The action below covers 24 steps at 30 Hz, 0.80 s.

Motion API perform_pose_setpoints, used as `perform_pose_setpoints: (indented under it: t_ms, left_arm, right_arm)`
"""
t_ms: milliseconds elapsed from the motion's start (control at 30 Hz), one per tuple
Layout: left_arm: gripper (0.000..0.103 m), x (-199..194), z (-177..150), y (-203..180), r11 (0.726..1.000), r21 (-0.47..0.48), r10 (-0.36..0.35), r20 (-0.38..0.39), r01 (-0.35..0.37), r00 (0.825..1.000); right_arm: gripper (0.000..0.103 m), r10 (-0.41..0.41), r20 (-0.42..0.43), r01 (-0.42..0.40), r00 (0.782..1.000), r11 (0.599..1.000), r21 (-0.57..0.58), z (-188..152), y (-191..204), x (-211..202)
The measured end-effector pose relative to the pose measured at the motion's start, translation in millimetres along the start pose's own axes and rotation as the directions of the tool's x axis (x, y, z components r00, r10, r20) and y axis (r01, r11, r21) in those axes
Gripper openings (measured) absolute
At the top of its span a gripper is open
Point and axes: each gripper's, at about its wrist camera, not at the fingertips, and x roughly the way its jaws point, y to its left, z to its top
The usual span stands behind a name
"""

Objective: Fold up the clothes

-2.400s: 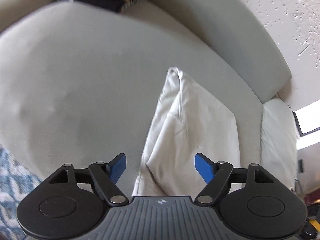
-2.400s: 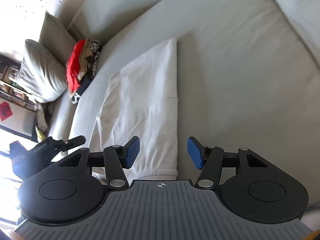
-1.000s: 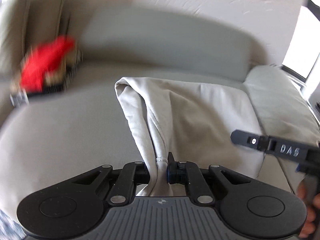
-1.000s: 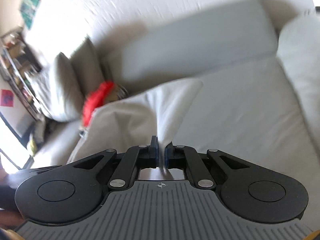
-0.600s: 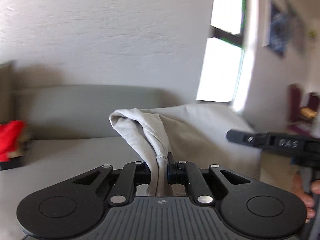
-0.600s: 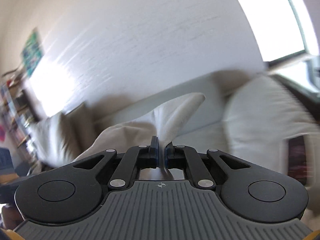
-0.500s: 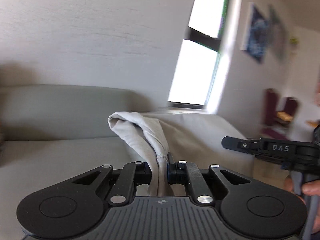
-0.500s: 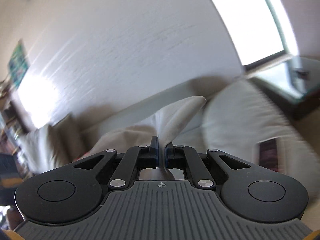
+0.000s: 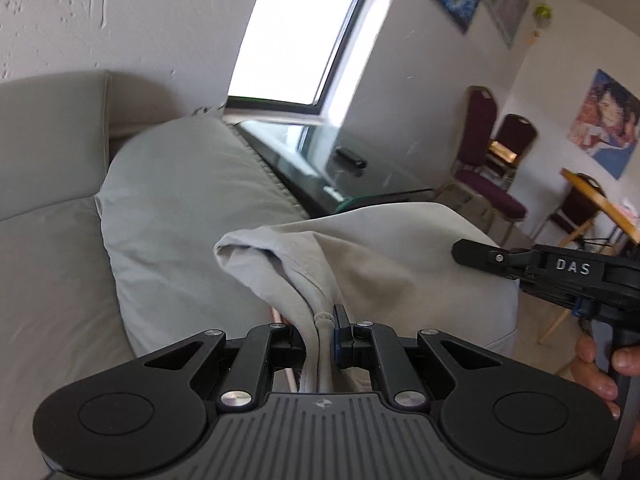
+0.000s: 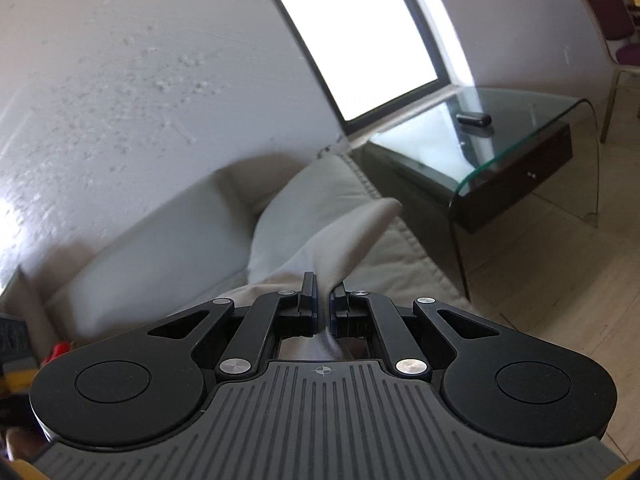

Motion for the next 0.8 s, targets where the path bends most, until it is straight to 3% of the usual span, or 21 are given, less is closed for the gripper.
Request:
perform_pose_setpoints:
  t_ms: [67,100,133,167,233,300,400,467,533,600,633,700,767,800]
  left_arm:
    - [0.012,24.2,8.9,15.7,1.0,-0.019,0.018,0.007,-0.018,1.0]
    - [0.017,36.0,12.1,24.0,0.999,-0.039,0.031,0.015,-0.03,0.999]
    - [0.031,51.9,12.9,35.0,0.995,-0.07,0.068,-0.004,-0.069,0.998]
    - [0.04,68.8,13.0,46.7,0.988,-0.103,0.112,-0.033,-0.115,0.993]
    - [0.033,96.7,6.4,71.2,0.951,-0.166,0.238,-0.137,-0.259,0.962]
    - [0.033,98.3,-3.2,89.4,0.917,-0.212,0.301,-0.184,-0.337,0.936]
    - [0.035,83.9,-13.6,94.0,0.921,-0.183,0.311,-0.179,-0.343,0.933]
    - [0.035,73.5,-17.5,80.1,0.931,-0.136,0.315,-0.168,-0.339,0.934]
    - [0.036,68.5,-21.9,63.9,0.952,-0.088,0.278,-0.155,-0.294,0.948]
    - [0.036,71.7,-26.7,44.7,0.971,-0.035,0.228,-0.168,-0.237,0.959]
    - [0.037,75.1,-30.0,34.9,0.979,-0.005,0.199,-0.181,-0.203,0.963]
    - [0.037,81.3,-38.1,19.7,0.985,0.041,0.17,-0.212,-0.166,0.962]
    - [0.037,82.5,-43.1,11.4,0.985,0.065,0.17,-0.234,-0.159,0.957]
    - [0.037,80.4,-44.6,10.0,0.985,0.067,0.168,-0.237,-0.156,0.957]
  right_arm:
    - [0.006,0.011,0.015,-0.011,1.0,1.0,0.005,6.4,-7.1,24.5]
    - [0.015,0.015,0.02,-0.016,1.0,1.0,0.023,7.1,-15.0,38.5]
    - [0.033,-0.019,0.004,0.019,1.0,0.999,0.051,3.9,-26.2,55.4]
    - [0.043,-0.056,-0.015,0.057,0.998,0.995,0.079,0.4,-37.7,72.7]
    - [0.043,-0.211,-0.093,0.222,0.973,0.966,0.134,-9.1,-55.8,93.5]
    - [0.043,-0.251,-0.089,0.262,0.964,0.954,0.147,-19.4,-65.1,86.2]
    - [0.045,-0.3,-0.068,0.305,0.952,0.946,0.106,-30.2,-67.0,67.2]
    - [0.043,-0.29,-0.049,0.293,0.956,0.955,0.056,-34.1,-60.4,54.3]
    - [0.013,-0.233,-0.06,0.231,0.971,0.972,-0.041,-39.4,-42.4,47.6]
    - [0.012,-0.175,-0.078,0.163,0.981,0.977,-0.139,-44.7,-23.8,41.2]
    - [0.011,-0.192,-0.09,0.176,0.977,0.971,-0.162,-48.5,-20.9,42.7]
    - [0.016,-0.236,-0.113,0.211,0.965,0.957,-0.201,-56.3,-16.3,46.8]
    - [0.026,-0.239,-0.124,0.225,0.963,0.967,-0.117,-59.1,-31.7,39.7]
    - [0.041,-0.207,-0.125,0.204,0.97,0.978,-0.038,-59.5,-44.4,34.3]
